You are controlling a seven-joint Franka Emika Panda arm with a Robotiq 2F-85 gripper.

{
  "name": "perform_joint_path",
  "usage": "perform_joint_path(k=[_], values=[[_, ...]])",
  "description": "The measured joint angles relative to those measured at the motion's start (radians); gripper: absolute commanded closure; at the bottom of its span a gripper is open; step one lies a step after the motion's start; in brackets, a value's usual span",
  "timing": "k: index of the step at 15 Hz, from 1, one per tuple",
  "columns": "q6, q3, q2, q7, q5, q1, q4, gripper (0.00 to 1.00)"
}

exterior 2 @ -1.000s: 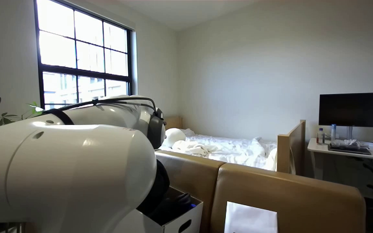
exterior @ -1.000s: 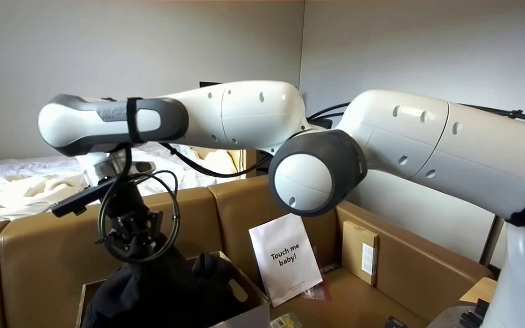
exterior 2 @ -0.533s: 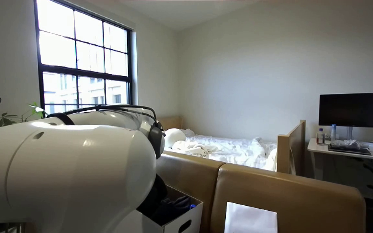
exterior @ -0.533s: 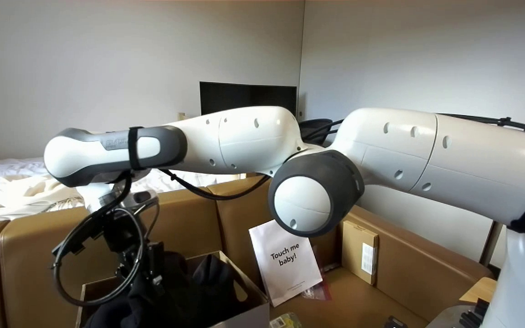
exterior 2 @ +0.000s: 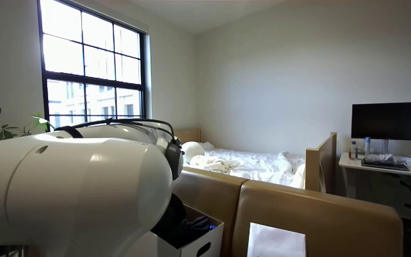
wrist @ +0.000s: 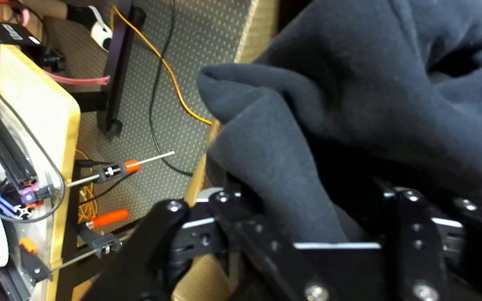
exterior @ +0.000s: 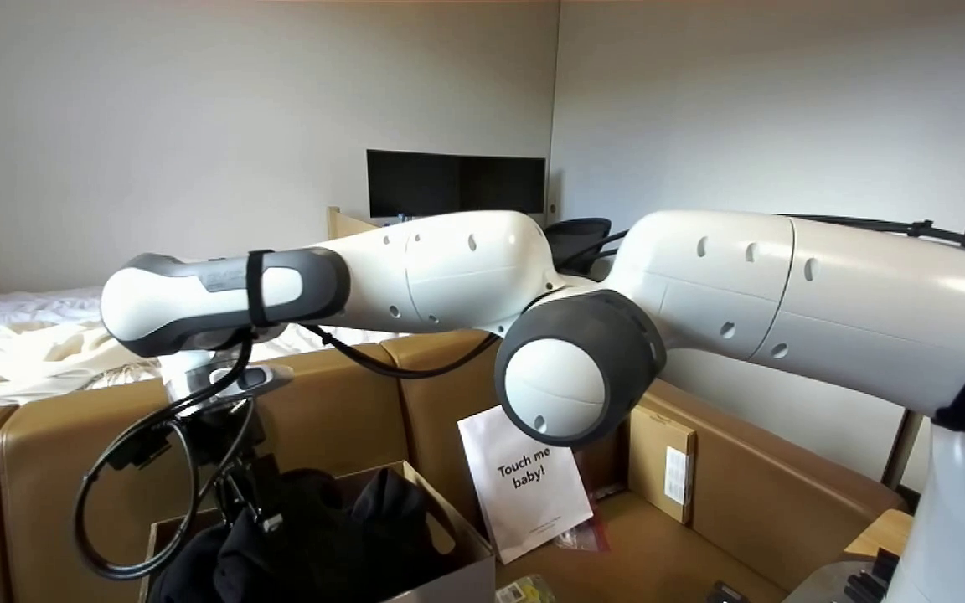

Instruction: Pick up the black cloth from the couch and put it in the box.

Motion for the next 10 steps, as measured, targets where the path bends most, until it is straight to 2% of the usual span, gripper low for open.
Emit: perform_joint_path(k=[2, 6, 10], values=[[-0.021, -0.044, -0.032, 0.001, -0.071, 0.011, 0.003, 0.0], [-0.153, -0.139, -0.133, -0.011, -0.22, 0.045, 0.006, 0.0], [-0.234, -0.236, -0.247, -0.092, -0.384, 0.108, 0.014, 0.0]])
